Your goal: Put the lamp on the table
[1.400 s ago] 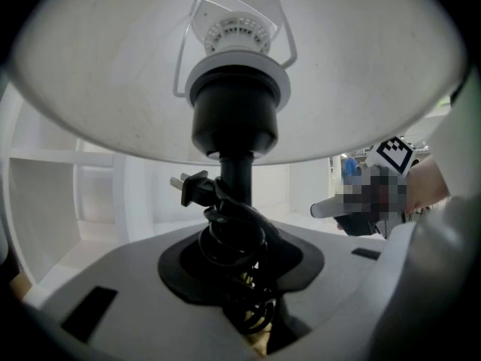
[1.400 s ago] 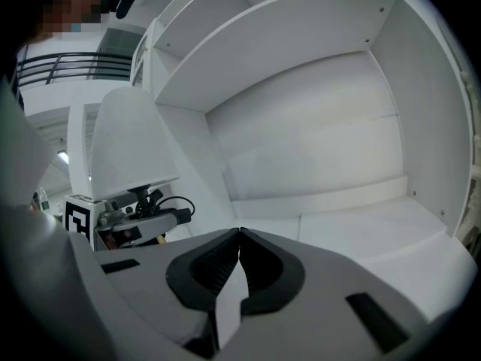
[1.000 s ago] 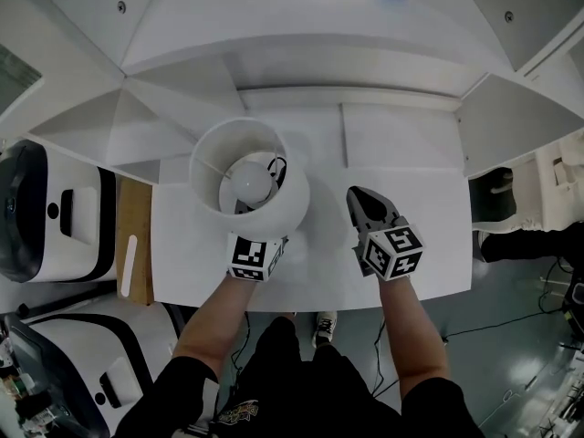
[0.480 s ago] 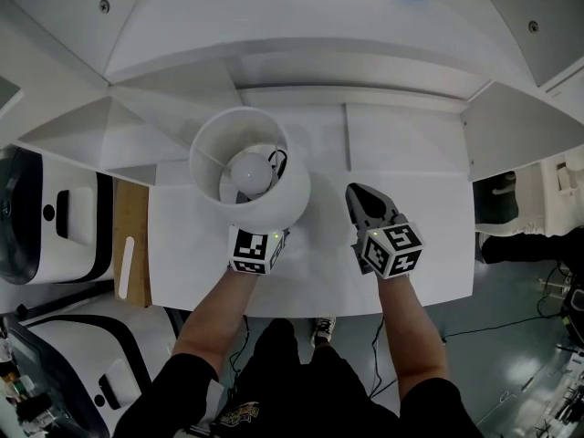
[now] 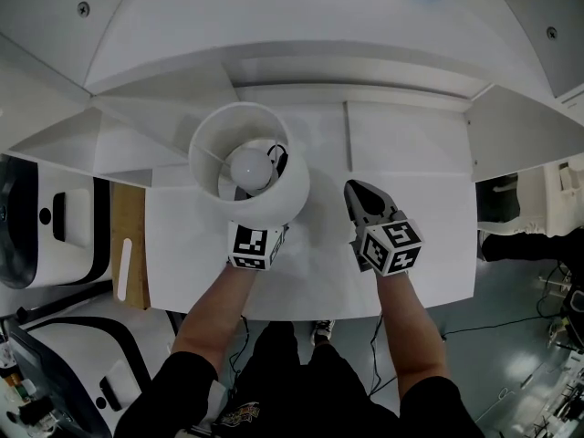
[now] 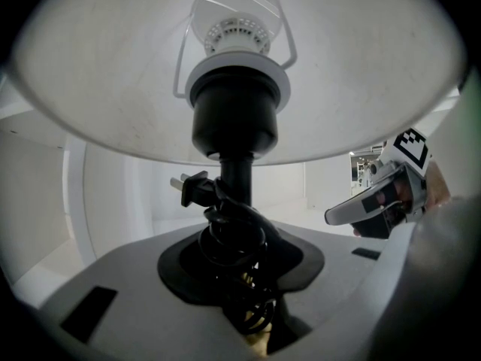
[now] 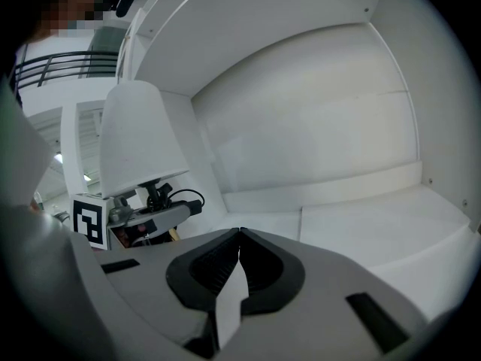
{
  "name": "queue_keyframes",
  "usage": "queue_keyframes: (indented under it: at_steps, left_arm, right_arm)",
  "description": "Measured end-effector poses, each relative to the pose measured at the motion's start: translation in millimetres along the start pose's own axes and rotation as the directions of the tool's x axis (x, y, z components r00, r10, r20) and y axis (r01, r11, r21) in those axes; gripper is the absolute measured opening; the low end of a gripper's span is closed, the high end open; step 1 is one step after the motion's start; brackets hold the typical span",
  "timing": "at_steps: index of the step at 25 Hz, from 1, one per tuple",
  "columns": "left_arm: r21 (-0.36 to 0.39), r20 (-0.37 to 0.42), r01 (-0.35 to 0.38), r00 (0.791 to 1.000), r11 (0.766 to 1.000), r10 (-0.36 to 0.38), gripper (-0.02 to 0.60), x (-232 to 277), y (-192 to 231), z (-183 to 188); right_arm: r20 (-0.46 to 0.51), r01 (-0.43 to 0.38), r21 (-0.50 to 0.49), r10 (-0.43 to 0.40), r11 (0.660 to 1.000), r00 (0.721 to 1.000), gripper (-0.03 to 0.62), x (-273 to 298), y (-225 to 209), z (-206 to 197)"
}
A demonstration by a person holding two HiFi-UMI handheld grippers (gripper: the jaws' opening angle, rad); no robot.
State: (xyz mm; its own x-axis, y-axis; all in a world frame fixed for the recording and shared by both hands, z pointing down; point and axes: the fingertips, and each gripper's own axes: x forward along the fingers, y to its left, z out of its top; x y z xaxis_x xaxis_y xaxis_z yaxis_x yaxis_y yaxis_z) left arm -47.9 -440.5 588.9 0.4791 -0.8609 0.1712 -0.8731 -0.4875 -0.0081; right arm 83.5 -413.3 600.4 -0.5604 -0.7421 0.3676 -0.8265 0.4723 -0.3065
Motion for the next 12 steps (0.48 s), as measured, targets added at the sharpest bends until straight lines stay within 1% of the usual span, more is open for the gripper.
queue_keyframes:
  at_steps: [6, 12]
  left_arm:
    - [0.006, 0.02, -0.006, 1.0, 1.0, 0.006, 0.133, 3.1, 1.5, -0.3]
    - [0.01, 0.017, -0.009, 1.0, 1.0, 0.008, 0.137, 3.6, 0.3, -1.8]
  right_arm:
    - [-0.008, -0.004, 0.0, 0.004, 1.0, 1.0, 0.025, 4.8, -0.5, -4.0]
    - [-0.017, -0.014, 0.004, 0.014, 1.0, 1.0, 0.025, 7.8, 1.0, -8.0]
